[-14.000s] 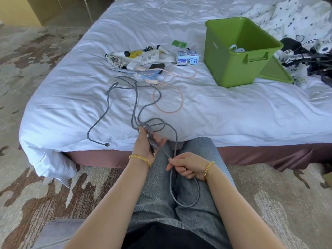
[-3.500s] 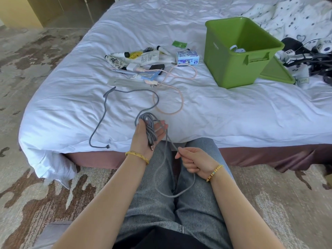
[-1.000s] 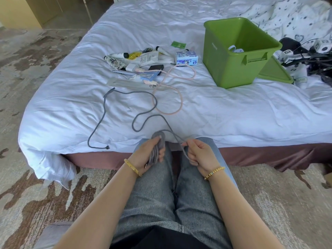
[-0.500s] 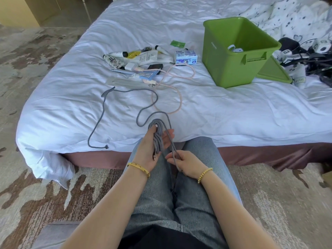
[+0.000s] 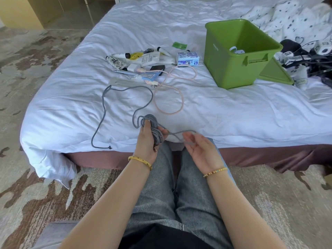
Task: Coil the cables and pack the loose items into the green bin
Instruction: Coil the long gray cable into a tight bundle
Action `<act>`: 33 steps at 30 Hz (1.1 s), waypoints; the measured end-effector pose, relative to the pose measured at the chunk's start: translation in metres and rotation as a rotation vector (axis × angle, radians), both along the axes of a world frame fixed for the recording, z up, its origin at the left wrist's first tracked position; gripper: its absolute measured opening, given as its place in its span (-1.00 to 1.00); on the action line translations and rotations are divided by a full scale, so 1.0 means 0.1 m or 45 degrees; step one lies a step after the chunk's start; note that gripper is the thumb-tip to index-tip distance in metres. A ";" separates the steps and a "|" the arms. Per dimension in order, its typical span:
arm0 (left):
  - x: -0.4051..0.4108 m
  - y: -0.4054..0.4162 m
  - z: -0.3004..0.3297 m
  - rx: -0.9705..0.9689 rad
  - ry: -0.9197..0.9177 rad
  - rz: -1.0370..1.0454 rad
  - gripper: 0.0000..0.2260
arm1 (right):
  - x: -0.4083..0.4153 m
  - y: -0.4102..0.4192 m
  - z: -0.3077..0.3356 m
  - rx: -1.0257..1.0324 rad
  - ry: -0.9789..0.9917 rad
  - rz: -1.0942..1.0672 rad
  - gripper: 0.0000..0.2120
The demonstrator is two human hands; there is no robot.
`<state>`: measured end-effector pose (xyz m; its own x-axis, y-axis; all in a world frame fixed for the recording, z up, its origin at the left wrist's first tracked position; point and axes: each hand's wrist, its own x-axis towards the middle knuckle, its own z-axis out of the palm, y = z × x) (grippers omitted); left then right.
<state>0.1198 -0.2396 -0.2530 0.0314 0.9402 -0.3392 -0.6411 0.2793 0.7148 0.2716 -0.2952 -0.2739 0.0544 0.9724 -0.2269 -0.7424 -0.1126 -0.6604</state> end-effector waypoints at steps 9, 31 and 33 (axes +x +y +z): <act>0.04 0.00 0.18 -0.063 0.023 0.042 -0.74 | 0.01 0.06 0.40 0.035 -0.747 0.096 -0.79; -0.04 -0.07 0.43 0.177 -0.124 -0.340 -0.68 | -0.17 0.15 0.21 -0.351 -1.473 0.291 -0.62; 0.01 -0.02 0.46 0.195 -0.120 -0.228 -0.69 | -0.22 0.11 0.20 -0.142 -1.657 0.258 -0.56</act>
